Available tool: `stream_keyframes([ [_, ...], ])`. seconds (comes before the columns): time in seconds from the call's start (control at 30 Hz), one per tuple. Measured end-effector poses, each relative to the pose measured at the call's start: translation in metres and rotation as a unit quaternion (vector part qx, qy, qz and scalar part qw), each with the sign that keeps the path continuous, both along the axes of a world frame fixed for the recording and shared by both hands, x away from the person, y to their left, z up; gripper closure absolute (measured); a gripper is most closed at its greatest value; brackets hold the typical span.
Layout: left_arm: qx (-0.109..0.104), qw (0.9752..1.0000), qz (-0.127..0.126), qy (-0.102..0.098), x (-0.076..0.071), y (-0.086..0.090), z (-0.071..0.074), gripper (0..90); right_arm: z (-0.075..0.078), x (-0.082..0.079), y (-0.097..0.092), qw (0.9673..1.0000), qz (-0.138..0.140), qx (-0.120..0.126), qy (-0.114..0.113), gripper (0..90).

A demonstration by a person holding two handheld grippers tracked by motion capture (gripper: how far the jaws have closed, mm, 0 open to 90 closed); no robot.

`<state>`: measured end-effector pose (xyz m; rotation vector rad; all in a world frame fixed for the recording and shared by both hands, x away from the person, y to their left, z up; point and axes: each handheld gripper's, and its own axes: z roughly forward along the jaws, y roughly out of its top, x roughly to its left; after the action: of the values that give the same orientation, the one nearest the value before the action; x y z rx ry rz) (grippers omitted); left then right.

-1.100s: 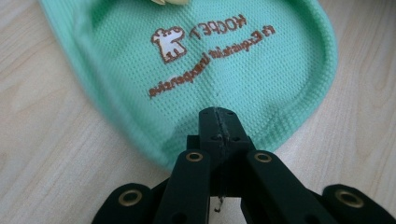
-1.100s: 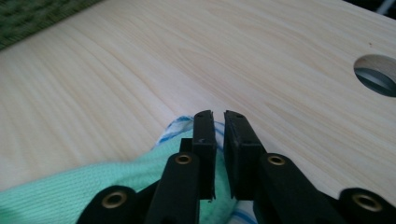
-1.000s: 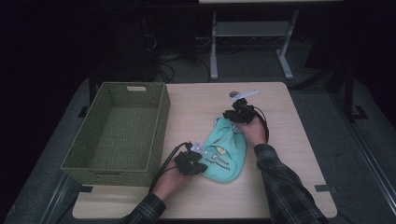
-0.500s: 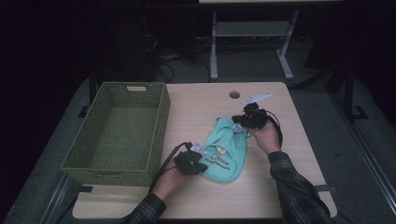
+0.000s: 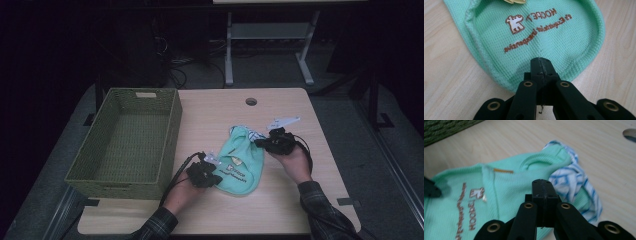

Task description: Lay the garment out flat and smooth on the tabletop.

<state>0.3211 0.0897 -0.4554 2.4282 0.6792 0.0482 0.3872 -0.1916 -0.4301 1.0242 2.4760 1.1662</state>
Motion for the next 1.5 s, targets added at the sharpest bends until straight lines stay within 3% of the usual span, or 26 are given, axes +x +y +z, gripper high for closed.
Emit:
stream_keyframes([
  [0.13,-0.002,1.0000,0.001,0.001,0.000,0.000,0.000,89.5,-0.010,-0.016,-0.005,1.0000,0.003,0.005,-0.005,89.8],
  [0.57,-0.004,1.0000,0.000,0.004,0.001,0.001,0.000,89.5,-0.031,-0.049,-0.007,0.9995,0.014,-0.005,0.029,89.8],
  [0.7,-0.009,0.9999,0.005,0.006,0.000,0.000,-0.001,89.5,-0.036,-0.052,0.000,0.9988,0.024,-0.021,0.036,89.8],
  [0.77,0.000,1.0000,-0.003,0.004,0.001,0.001,0.000,89.2,-0.039,-0.052,0.002,0.9985,0.027,-0.029,0.039,89.8],
  [0.83,0.001,0.9999,0.000,0.010,0.002,-0.001,0.001,88.8,-0.040,-0.052,0.002,0.9987,0.027,-0.023,0.038,89.8],
  [0.87,0.011,0.9999,-0.005,0.009,0.004,0.000,0.002,88.7,-0.040,-0.052,0.002,0.9986,0.028,-0.022,0.038,89.7],
  [0.97,0.001,1.0000,0.004,-0.001,0.008,-0.001,0.008,89.5,-0.040,-0.052,0.001,0.9987,0.029,-0.020,0.037,89.7],
  [1.17,-0.018,0.9993,0.022,-0.022,0.028,-0.004,0.023,89.7,-0.040,-0.052,0.002,0.9987,0.027,-0.023,0.037,89.7],
  [1.33,-0.010,0.9981,0.033,-0.051,0.052,-0.010,0.029,89.7,-0.040,-0.051,0.002,0.9986,0.027,-0.021,0.040,89.7],
  [1.5,-0.004,0.9972,0.053,-0.052,0.079,-0.012,0.024,89.6,-0.040,-0.051,0.002,0.9986,0.027,-0.020,0.040,89.7],
])
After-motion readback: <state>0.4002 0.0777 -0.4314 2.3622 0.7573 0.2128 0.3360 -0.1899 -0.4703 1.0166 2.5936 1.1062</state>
